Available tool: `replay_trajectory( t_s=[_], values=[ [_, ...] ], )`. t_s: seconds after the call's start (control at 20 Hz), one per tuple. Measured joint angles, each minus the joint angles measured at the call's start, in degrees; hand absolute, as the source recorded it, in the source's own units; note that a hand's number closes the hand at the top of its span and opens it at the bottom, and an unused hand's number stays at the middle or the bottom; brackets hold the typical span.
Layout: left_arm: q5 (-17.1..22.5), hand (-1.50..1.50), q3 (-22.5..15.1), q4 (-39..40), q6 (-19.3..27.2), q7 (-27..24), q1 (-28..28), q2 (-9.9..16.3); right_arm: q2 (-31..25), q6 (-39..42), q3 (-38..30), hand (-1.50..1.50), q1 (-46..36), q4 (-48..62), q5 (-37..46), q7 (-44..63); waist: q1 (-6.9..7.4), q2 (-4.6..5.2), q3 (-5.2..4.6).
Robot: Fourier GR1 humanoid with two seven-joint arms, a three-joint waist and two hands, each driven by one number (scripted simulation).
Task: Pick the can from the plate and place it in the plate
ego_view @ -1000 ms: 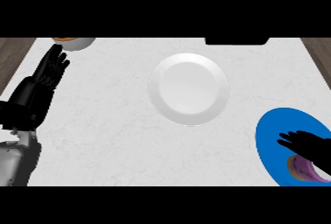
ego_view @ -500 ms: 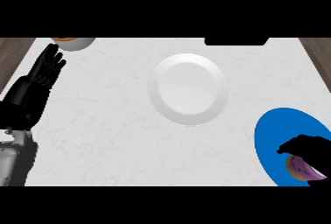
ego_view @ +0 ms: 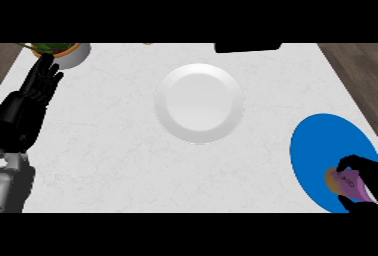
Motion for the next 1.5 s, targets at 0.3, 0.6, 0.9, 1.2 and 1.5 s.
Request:
replay_trajectory(
  t_s=[0.3, 0.6, 0.9, 1.2, 1.5],
  values=[
    [-0.1, 0.00, 1.8, -0.5, 0.6, -0.2, 2.1, 0.9, 9.5, -7.5, -9.7, 1.50, 8.1, -3.3, 1.5, 22.1, -2.37, -0.17, 0.05],
    [0.3, 0.00, 0.8, -1.6, -0.6, -0.4, 2.2, 0.7, 22.2, -13.4, -4.6, 1.50, 14.9, -20.4, 9.2, 37.1, 0.27, 0.54, 0.42],
    [0.0, 0.00, -1.1, -1.9, -1.3, -1.6, 2.1, -0.8, 29.8, -14.7, 9.5, 1.50, 14.7, -37.4, 19.9, 46.7, 3.42, 1.14, 0.63],
    [-0.8, 0.00, -2.8, -0.9, -1.3, -1.4, -0.4, -2.2, 31.7, -11.9, 26.1, 1.50, 4.6, -42.6, 30.4, 60.2, 5.27, 1.57, 0.77],
    [-1.2, 0.00, -2.7, -0.1, -1.9, -0.8, -2.0, -2.3, 31.9, -7.7, 31.4, 1.50, -14.3, -33.7, 31.3, 68.5, 6.15, 1.78, 0.89]
  ],
)
